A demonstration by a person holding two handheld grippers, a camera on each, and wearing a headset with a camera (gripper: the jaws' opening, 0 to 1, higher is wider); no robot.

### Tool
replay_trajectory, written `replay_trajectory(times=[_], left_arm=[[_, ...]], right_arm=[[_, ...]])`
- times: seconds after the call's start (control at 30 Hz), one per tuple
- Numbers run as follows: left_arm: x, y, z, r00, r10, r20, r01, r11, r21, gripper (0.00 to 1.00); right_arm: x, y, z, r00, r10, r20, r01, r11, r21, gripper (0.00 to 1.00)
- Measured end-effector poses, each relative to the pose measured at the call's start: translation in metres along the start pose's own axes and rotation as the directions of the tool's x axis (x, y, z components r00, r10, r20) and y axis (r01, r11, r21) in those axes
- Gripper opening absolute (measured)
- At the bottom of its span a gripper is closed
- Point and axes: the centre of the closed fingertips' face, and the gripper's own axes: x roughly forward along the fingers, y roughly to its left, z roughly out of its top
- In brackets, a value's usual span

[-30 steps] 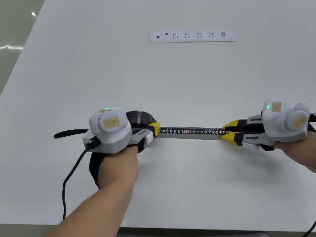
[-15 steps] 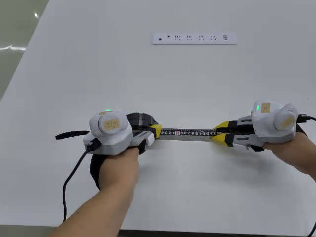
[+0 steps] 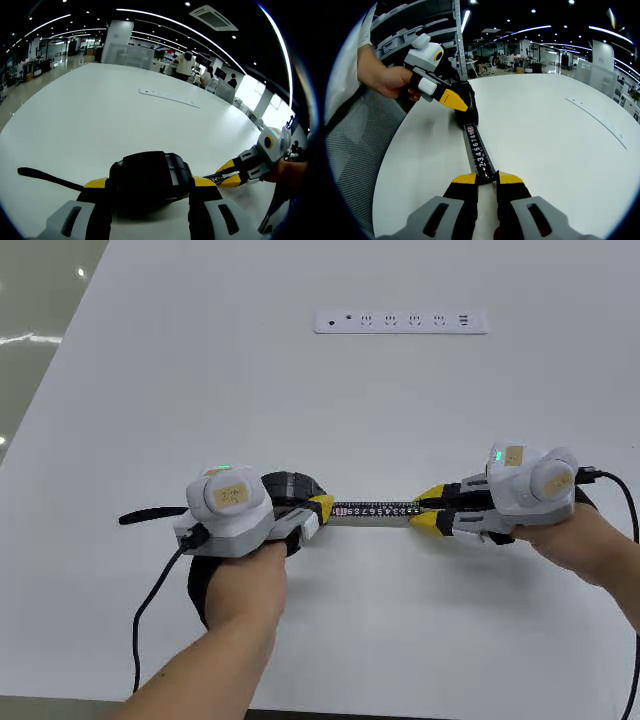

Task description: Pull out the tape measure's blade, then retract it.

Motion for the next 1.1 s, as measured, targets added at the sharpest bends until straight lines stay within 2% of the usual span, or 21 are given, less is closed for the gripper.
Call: replay_trajectory(times=[1.1], left_arm=[[0.001,0.001,0.001,1.0,-0.004,0.003,0.004,1.0,-0.016,0.59]], right_arm=[[0.053,0.017,0.035,0.9971,0.059,0.049,-0.059,0.998,0.0,0.09]])
